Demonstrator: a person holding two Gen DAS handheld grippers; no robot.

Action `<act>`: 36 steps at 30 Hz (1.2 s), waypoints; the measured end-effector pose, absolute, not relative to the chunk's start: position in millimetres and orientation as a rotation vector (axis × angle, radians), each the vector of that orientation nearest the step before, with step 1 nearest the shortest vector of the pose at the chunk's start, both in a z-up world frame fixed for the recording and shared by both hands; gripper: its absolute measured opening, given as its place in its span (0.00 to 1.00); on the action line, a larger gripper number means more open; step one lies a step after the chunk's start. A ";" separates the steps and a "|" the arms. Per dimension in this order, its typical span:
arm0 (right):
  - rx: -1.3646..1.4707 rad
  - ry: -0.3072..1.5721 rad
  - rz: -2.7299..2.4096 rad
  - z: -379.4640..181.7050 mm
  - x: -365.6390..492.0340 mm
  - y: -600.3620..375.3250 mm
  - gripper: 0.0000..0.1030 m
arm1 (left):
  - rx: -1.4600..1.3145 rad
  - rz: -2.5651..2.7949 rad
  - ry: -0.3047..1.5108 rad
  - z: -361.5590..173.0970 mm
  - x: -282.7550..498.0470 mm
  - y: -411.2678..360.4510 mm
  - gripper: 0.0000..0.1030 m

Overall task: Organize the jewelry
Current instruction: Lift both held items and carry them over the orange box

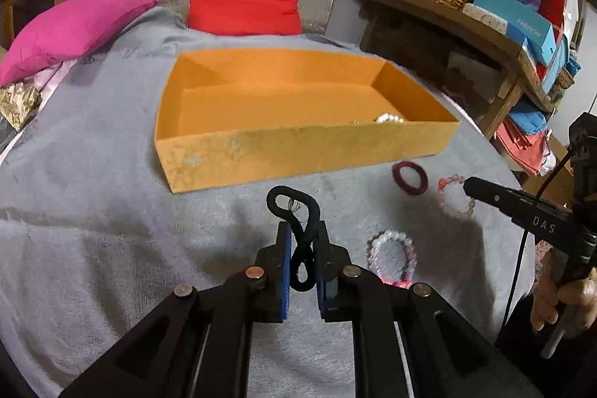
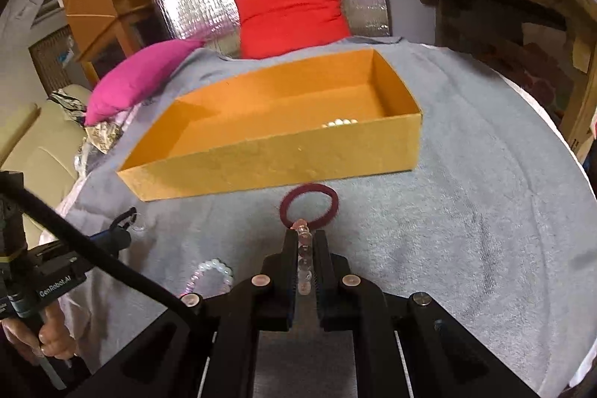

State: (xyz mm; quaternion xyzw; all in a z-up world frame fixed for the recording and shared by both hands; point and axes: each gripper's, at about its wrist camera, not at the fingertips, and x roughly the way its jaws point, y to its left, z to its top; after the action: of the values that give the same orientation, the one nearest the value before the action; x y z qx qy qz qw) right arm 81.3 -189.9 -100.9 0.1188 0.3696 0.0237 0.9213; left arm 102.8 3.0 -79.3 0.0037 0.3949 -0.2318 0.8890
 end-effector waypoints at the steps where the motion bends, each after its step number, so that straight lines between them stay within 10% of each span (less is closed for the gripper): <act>1: 0.246 0.752 0.056 -99.2 82.1 -188.5 0.08 | 0.001 -0.483 0.813 -77.5 102.6 2.9 0.11; 36: 0.331 0.665 0.145 -67.2 108.3 -174.9 0.09 | 0.141 -0.293 0.717 -59.5 106.2 -29.0 0.11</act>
State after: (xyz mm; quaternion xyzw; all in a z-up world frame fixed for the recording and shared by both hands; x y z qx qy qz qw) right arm 108.3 -174.9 -67.2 0.1614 0.3245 0.0708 0.9293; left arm 106.2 -29.0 -59.5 0.0686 0.3494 -0.1428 0.9235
